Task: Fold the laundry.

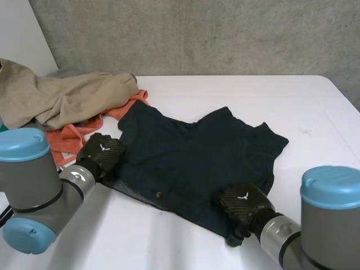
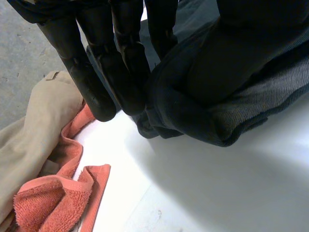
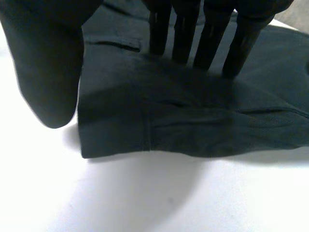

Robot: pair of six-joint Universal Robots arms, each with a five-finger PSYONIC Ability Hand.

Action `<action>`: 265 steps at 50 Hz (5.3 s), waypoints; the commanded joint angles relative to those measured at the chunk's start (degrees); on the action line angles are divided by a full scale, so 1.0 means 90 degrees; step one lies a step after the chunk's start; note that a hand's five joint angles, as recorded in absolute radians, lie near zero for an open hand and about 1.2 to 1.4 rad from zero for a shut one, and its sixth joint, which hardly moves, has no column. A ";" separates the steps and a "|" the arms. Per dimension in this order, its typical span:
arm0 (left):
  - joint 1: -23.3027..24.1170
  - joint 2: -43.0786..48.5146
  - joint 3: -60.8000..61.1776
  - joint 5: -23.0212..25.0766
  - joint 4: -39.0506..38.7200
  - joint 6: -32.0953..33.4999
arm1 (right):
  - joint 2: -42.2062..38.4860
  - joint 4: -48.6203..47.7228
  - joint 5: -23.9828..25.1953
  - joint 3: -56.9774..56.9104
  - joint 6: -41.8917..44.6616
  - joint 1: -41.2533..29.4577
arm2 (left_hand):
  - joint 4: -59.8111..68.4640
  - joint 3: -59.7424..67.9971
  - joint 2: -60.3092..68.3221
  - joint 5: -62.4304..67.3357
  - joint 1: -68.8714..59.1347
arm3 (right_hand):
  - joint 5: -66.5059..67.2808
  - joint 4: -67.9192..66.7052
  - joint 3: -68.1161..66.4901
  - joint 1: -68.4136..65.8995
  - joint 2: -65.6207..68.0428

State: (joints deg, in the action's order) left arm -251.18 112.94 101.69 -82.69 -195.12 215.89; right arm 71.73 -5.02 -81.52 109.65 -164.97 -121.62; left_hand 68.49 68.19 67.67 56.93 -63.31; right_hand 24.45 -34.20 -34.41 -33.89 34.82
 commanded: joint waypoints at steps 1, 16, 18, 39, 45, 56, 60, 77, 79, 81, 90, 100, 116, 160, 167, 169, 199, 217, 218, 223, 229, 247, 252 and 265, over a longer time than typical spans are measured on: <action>0.0018 -0.0077 -0.0039 -0.0012 0.0078 -0.0043 | -0.0460 -0.0252 -0.0707 -0.0142 0.0536 -0.0012 | 0.1279 0.1313 0.1370 0.1452 -0.1854 | 0.5062 -0.5089 -0.5066 -0.5123 0.5020; 0.1121 -0.1445 -0.0068 -0.0012 0.1416 -0.1633 | -0.0245 -0.1424 -0.1753 -0.1918 0.2685 0.0486 | 0.1279 0.1313 0.1370 0.1452 -0.1854 | 0.5062 -0.5089 -0.5066 -0.5123 0.5020; 0.1558 -0.1435 -0.0185 -0.0041 0.1407 -0.2042 | -0.0575 -0.1522 -0.1646 -0.2395 0.2783 0.0583 | 0.1279 0.1313 0.1370 0.1452 -0.1854 | 0.5062 -0.5089 -0.5066 -0.5123 0.5020; 0.4813 0.1972 -0.3437 -0.1662 0.0889 -0.3187 | -0.2872 -0.3153 -0.0561 -0.4625 0.2901 0.1247 | -0.1157 -0.1123 -0.1066 -0.0984 0.0582 | 0.5062 -0.5089 -0.5066 -0.5123 0.5020; 0.4882 0.1934 -0.3487 -0.1643 0.0899 -0.3177 | -0.2513 -0.2239 -0.0854 -0.4459 0.2832 0.1511 | -0.6167 -0.6134 -0.6076 -0.5994 0.5592 | -0.2716 0.2689 0.2712 0.2654 -0.2758; 0.4170 0.0500 -0.2833 -0.1623 0.1045 -0.3139 | -0.1193 0.1132 -0.0933 -0.4644 0.2511 0.1570 | -0.6307 -0.6273 -0.6216 -0.6133 0.5731 | -0.2716 0.2689 0.2712 0.2654 -0.2758; 0.3886 -0.0038 -0.2666 -0.1457 0.1162 -0.3129 | -0.0823 0.2176 -0.1069 -0.4625 0.1946 0.1570 | -0.6269 -0.6236 -0.6178 -0.6096 0.5694 | -0.2716 0.2689 0.2712 0.2654 -0.2758; 0.1602 0.0009 -0.1710 -0.0520 0.1817 -0.2163 | 0.0691 0.3292 -0.0904 -0.3122 0.0918 0.1551 | -0.5447 -0.5414 -0.5356 -0.5274 0.4872 | -0.1978 0.1951 0.1974 0.1916 -0.2020; 0.1377 0.0156 -0.1622 -0.0510 0.1797 -0.1919 | 0.0799 0.3438 -0.0797 -0.2587 0.0812 0.1502 | -0.5428 -0.5395 -0.5337 -0.5255 0.4853 | -0.1867 0.1840 0.1862 0.1805 -0.1909; 0.1113 0.0351 -0.1495 -0.0480 0.1797 -0.1636 | 0.0848 0.3429 -0.0728 -0.2175 0.0694 0.1473 | -0.5447 -0.5413 -0.5356 -0.5274 0.4872 | -0.1587 0.1560 0.1582 0.1525 -0.1629; 0.1024 0.1064 -0.1426 -0.0256 0.1534 -0.1351 | 0.0868 0.1665 -0.0601 -0.0193 -0.0302 0.1035 | -0.5279 -0.5245 -0.5188 -0.5106 0.4704 | -0.1306 0.1278 0.1301 0.1244 -0.1348; 0.1054 0.1416 -0.1758 -0.0402 0.0694 -0.1312 | 0.0350 0.0451 -0.0874 0.0014 -0.0361 0.0691 | 0.0901 0.0934 0.0992 0.1074 -0.1476 | 0.3787 -0.3814 -0.3791 -0.3849 0.3745; 0.1376 -0.1050 -0.1582 -0.0832 0.0927 -0.1527 | 0.1872 0.1630 -0.1304 -0.1653 0.1707 0.0760 | 0.1279 0.1313 0.1370 0.1452 -0.1854 | 0.5062 -0.5089 -0.5066 -0.5123 0.5020; 0.1552 0.0343 -0.5304 -0.1427 -0.1719 -0.0765 | -0.0959 -0.2158 -0.0406 -0.6714 0.2432 0.1648 | 0.1279 0.1313 0.1370 0.1452 -0.1854 | 0.5062 -0.5089 -0.5066 -0.5123 0.5020; 0.1698 -0.0253 -0.3684 -0.1457 -0.1192 -0.0785 | -0.0783 -0.0528 0.0512 -0.6325 0.2432 0.1658 | 0.1279 0.1313 0.1370 0.1452 -0.1854 | 0.5062 -0.5089 -0.5066 -0.5123 0.5020; 0.1776 -0.0351 -0.3293 -0.1467 -0.1036 -0.0814 | -0.0783 -0.0138 0.0717 -0.6091 0.2509 0.1658 | 0.1279 0.1313 0.1370 0.1452 -0.1854 | 0.5062 -0.5089 -0.5066 -0.5123 0.5020; 0.1991 -0.0302 -0.1084 -0.1477 -0.0195 -0.1166 | -0.0285 0.0607 0.1167 -0.2311 -0.0018 0.2273 | 0.1279 0.1313 0.1370 0.1452 -0.1854 | -0.0313 0.0285 0.0308 0.0251 -0.0355; 0.1933 -0.0234 -0.2012 -0.1467 0.0049 -0.1283 | -0.0157 -0.0125 0.0718 -0.1011 -0.0654 0.2293 | 0.1279 0.1313 0.1370 0.1452 -0.1854 | -0.0427 0.0400 0.0423 0.0365 -0.0469; 0.1942 -0.0234 -0.2051 -0.1467 0.0078 -0.1302 | -0.0206 -0.0222 0.0640 -0.1021 -0.0625 0.2273 | 0.1279 0.1313 0.1370 0.1452 -0.1854 | -0.0427 0.0399 0.0422 0.0365 -0.0469; 0.1932 -0.0224 -0.2236 -0.1467 0.0176 -0.1449 | -0.0850 -0.0711 0.0123 -0.1313 -0.0401 0.2020 | 0.1279 0.1313 0.1370 0.1452 -0.1854 | -0.0128 0.0101 0.0124 0.0067 -0.0170; 0.1932 -0.0224 -0.2246 -0.1467 0.0264 -0.1566 | -0.1485 -0.0868 -0.0249 -0.1880 0.0166 0.1902 | 0.1279 0.1313 0.1370 0.1452 -0.1854 | 0.3495 -0.3522 -0.3499 -0.3557 0.3453; 0.1796 -0.1551 -0.1173 -0.1418 0.2089 -0.1889 | 0.0544 0.1190 0.0248 -0.1968 0.2020 0.2000 | 0.1279 0.1313 0.1370 0.1452 -0.1854 | 0.5062 -0.5089 -0.5066 -0.5123 0.5020; 0.1854 -0.2313 -0.0296 -0.1360 0.3405 -0.1080 | 0.1287 0.3435 0.0327 -0.1988 0.3786 0.2204 | 0.1279 0.1313 0.1370 0.1452 -0.1854 | 0.5062 -0.5089 -0.5066 -0.5123 0.5020; 0.2323 -0.1817 0.0001 -0.0695 0.3829 -0.0717 | 0.1318 0.4036 0.0415 -0.1626 0.4923 0.2742 | 0.1279 0.1313 0.1370 0.1452 -0.1854 | 0.5062 -0.5089 -0.5066 -0.5123 0.5020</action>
State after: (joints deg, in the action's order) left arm -230.91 91.39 104.55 -90.06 -158.78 209.20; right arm 85.83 35.98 -77.81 95.46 -119.16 -96.92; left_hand 68.76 68.63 68.77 56.90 -65.01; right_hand 55.89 -68.84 -68.42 -63.28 65.43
